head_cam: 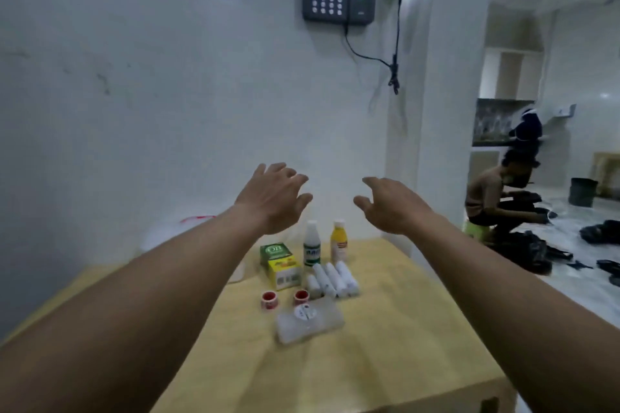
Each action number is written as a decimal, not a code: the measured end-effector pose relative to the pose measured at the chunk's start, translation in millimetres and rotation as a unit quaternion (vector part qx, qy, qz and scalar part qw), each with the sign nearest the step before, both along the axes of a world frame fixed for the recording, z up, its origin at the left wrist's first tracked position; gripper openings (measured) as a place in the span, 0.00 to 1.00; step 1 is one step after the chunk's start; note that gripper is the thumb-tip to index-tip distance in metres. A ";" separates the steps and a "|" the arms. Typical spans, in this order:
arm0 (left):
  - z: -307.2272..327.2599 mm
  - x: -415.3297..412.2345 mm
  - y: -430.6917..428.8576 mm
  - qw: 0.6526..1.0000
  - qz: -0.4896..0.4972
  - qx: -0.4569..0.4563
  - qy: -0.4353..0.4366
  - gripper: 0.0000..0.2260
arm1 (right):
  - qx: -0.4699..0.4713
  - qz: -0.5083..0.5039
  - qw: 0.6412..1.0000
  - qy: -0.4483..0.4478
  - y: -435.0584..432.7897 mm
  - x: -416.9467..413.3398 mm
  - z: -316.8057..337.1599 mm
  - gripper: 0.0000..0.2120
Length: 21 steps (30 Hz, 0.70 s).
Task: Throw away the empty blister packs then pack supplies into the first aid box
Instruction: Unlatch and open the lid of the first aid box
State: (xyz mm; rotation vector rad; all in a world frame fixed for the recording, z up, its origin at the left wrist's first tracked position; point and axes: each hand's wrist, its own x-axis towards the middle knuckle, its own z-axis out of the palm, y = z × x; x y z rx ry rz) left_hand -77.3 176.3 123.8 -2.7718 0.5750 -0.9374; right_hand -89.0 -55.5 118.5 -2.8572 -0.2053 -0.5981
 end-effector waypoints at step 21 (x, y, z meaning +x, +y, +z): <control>-92.1 0.4 184.8 0.972 0.167 -0.105 0.131 0.28 | 0.002 0.210 0.976 0.058 231.6 57.0 -58.4 0.27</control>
